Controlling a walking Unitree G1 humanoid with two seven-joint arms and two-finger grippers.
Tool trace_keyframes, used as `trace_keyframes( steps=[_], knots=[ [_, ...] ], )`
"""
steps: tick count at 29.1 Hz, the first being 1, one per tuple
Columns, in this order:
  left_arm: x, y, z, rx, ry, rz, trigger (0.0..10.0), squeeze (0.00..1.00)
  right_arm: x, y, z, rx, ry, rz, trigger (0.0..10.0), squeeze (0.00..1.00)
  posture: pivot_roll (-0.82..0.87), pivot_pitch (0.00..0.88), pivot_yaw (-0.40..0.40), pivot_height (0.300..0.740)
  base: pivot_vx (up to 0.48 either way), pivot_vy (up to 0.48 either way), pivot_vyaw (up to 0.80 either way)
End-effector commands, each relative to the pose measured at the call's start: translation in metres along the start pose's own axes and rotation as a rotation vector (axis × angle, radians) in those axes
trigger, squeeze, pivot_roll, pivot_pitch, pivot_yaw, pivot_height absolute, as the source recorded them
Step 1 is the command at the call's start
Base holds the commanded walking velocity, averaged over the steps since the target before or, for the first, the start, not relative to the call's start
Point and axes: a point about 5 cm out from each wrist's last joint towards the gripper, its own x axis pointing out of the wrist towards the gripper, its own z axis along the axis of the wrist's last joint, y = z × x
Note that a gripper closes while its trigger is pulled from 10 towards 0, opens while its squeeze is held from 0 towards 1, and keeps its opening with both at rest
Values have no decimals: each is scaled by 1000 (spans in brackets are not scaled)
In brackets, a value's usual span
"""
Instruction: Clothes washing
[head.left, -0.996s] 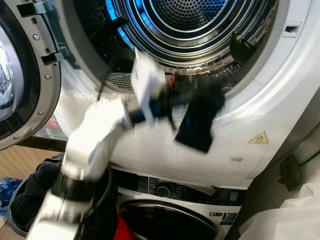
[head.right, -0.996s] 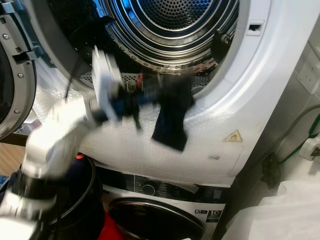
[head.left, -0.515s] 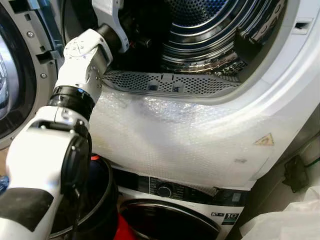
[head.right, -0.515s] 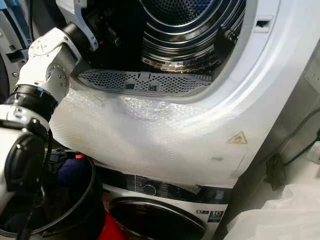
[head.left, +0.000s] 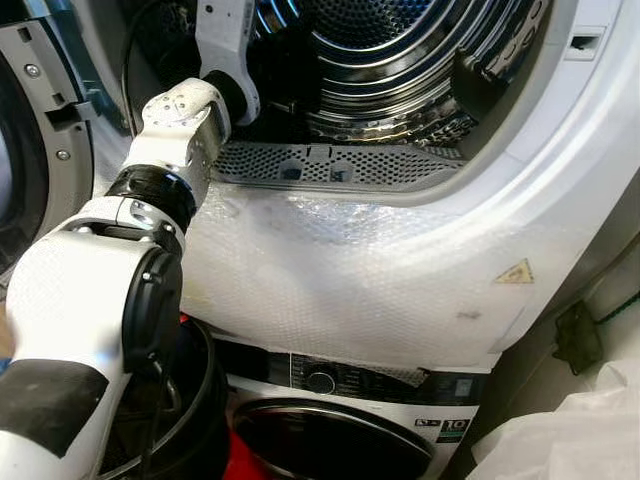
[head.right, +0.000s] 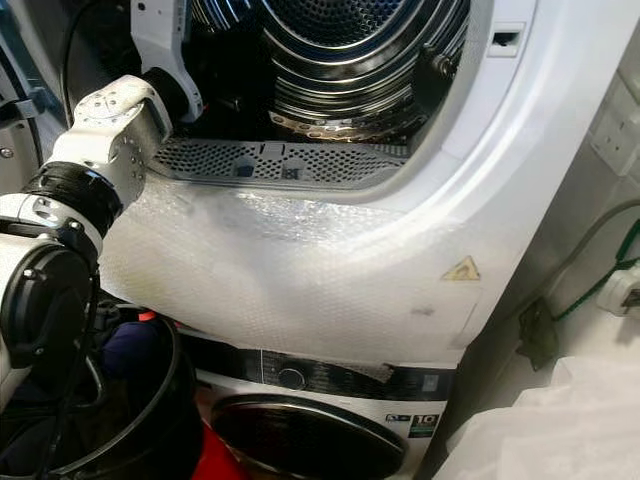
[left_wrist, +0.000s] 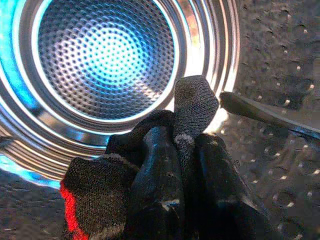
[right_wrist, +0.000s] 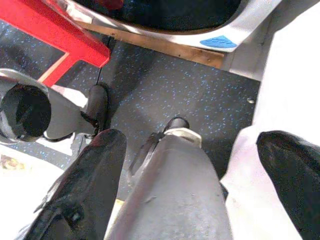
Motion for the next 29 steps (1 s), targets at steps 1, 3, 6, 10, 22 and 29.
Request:
trace_keyframes(
  steps=[1,3,6,10,22,29],
  knots=[
    [2,2,7,1,13,3,10000,0,1,3,4,7,-17,3,10000,0,-24,0,79,740,0,0,0],
    [2,-5,-4,-3,89,-67,10000,0,1,2,5,5,-19,-1,10000,0,-34,0,83,740,0,0,0],
    [0,-14,-14,42,145,-187,10000,0,0,1,3,15,-21,-10,10000,0,-43,0,90,740,0,0,0],
    [0,-19,-19,51,163,-254,10000,24,-1,0,-6,23,-9,-17,10000,0,-52,0,92,740,0,0,0],
    [1,-10,-2,27,89,-193,10000,494,-12,-13,-47,68,31,-62,10000,0,-116,0,67,740,0,0,0],
    [-1,-8,-2,-53,95,-214,10000,1000,-14,-14,-52,85,15,-66,10000,0,-155,0,69,740,0,0,0]
  ],
)
